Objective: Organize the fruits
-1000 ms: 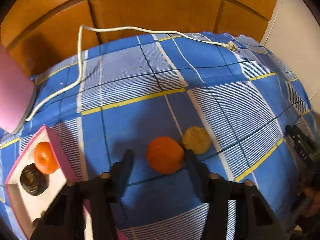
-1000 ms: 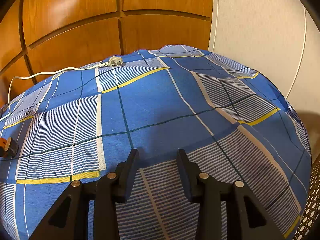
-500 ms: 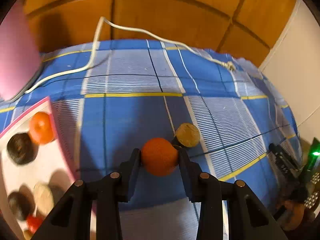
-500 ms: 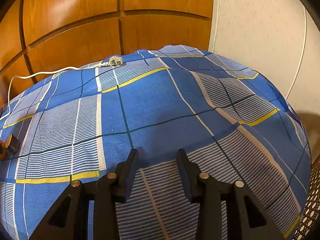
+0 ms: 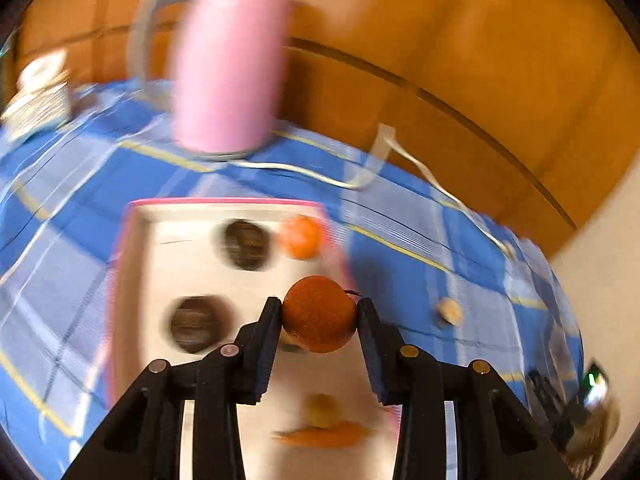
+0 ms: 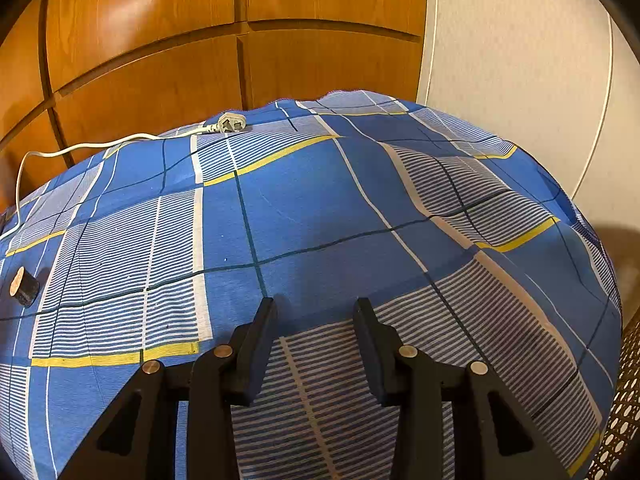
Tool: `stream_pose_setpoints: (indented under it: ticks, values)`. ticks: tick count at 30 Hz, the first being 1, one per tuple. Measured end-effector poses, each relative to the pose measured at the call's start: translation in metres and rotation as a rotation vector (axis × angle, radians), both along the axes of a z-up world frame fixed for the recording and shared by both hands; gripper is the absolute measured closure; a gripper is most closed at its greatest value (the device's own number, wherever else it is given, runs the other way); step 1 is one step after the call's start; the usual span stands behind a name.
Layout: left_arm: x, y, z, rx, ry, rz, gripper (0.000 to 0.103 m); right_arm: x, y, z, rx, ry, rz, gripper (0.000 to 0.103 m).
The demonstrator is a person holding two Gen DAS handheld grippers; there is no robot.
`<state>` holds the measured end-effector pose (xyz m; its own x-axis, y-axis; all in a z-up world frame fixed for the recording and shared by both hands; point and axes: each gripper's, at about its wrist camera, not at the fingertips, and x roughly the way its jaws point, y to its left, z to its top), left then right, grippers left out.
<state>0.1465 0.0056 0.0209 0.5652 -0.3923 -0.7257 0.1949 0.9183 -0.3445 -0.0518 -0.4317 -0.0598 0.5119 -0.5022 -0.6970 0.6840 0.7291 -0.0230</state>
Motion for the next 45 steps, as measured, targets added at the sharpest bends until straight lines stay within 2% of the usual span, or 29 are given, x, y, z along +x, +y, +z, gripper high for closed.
stream_pose_setpoints:
  ticks: [3,10,14,16,17,21,25,26,33,45]
  values:
    - [0.016,0.031,-0.005,0.023,0.0,0.108,0.064,0.0,0.0,0.0,0.001,-0.001,0.0,0.063]
    - [0.034,0.054,-0.018,0.041,0.016,0.188,0.064,0.0,0.0,0.0,0.0,0.0,0.0,0.063]
    - [0.03,0.057,-0.019,0.067,-0.013,0.223,0.052,-0.001,-0.001,0.0,-0.001,0.001,0.001,0.063]
    - [0.026,0.061,-0.021,0.044,0.003,0.246,0.051,-0.001,-0.001,0.0,-0.002,0.001,0.001,0.063]
    - [0.021,0.064,-0.022,0.033,0.012,0.262,0.051,0.0,-0.001,0.0,-0.003,0.003,0.0,0.063]
    - [-0.001,0.066,-0.021,0.089,-0.001,0.314,0.051,-0.002,-0.002,-0.001,-0.005,0.004,0.002,0.063]
    - [-0.027,0.07,-0.018,0.102,-0.02,0.35,0.043,-0.002,-0.001,-0.001,-0.005,0.004,0.002,0.063]
    - [-0.032,0.07,-0.017,0.104,-0.025,0.354,0.04,-0.001,-0.001,-0.001,-0.005,0.004,0.002,0.063]
    - [-0.071,0.073,-0.021,0.114,-0.029,0.382,0.039,-0.002,-0.001,-0.001,-0.005,0.004,0.002,0.063]
    - [-0.106,0.072,-0.033,0.13,-0.021,0.381,0.035,-0.002,-0.002,-0.001,-0.006,0.004,0.002,0.063]
